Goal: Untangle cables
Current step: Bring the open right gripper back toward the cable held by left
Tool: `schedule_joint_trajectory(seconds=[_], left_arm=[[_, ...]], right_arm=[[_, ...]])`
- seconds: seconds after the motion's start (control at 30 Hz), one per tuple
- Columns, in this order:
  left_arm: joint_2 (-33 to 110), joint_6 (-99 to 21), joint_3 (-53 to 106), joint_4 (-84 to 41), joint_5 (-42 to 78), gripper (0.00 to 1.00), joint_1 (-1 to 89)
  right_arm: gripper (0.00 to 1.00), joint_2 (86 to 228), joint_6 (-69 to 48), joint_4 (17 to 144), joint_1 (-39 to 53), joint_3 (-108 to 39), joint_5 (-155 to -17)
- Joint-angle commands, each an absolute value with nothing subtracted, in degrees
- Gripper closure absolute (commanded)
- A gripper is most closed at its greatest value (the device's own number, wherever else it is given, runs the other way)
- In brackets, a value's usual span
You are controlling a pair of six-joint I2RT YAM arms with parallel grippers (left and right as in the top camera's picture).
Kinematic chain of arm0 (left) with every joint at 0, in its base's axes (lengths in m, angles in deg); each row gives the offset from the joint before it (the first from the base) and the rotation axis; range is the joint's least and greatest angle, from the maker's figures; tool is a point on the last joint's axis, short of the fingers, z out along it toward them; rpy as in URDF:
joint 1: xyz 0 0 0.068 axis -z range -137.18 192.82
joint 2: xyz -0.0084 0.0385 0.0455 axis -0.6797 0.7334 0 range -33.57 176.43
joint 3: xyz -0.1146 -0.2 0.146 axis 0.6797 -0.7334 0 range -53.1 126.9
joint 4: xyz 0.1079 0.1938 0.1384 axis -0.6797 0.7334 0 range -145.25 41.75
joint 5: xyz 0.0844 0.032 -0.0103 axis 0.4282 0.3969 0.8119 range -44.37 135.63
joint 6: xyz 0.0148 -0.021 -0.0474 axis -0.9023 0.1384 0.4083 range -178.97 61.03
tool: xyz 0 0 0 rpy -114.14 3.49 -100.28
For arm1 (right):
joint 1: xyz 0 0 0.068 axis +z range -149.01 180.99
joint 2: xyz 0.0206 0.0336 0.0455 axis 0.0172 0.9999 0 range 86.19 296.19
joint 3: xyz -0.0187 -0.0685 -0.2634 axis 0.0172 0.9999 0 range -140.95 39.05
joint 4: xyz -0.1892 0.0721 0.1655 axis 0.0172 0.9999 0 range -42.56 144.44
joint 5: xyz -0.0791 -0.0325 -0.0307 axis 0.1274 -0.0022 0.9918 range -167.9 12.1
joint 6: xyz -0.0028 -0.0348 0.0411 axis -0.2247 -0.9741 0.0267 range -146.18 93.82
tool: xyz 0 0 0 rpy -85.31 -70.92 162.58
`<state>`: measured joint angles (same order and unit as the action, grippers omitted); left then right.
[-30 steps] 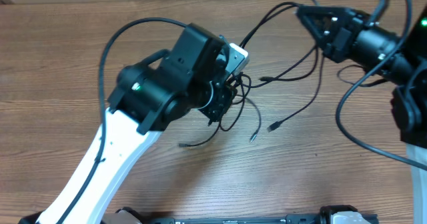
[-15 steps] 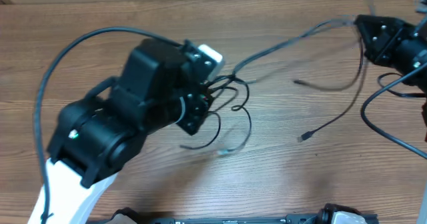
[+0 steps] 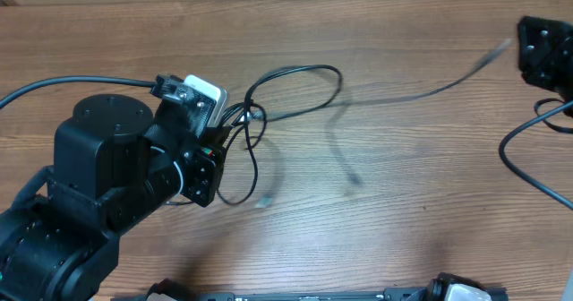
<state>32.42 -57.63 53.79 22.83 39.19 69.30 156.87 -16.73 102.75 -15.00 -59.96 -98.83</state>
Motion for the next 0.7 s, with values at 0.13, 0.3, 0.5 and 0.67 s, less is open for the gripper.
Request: schedule_joint_trajectory(seconds=[0.13, 0.3, 0.5, 0.67], left_arm=[[33.14, -56.14, 53.88, 21.46, 38.12, 0.96, 68.71], [33.14, -55.49, 53.88, 21.00, 38.10, 0.96, 68.71], [33.17, -53.61, 53.88, 19.42, 38.03, 0.96, 68.71], [33.17, -52.51, 53.88, 16.30, 34.82, 0.96, 68.71]], right_arm=[[0.09, 156.65, -28.20, 104.19, -12.88, -61.53, -111.53], [0.17, 156.67, -30.98, 107.69, -11.81, -61.53, -118.57], [0.19, 156.67, -34.50, 115.20, -5.67, -61.53, -121.69], [0.18, 157.44, -38.81, 120.49, 2.75, -61.51, -121.69]])
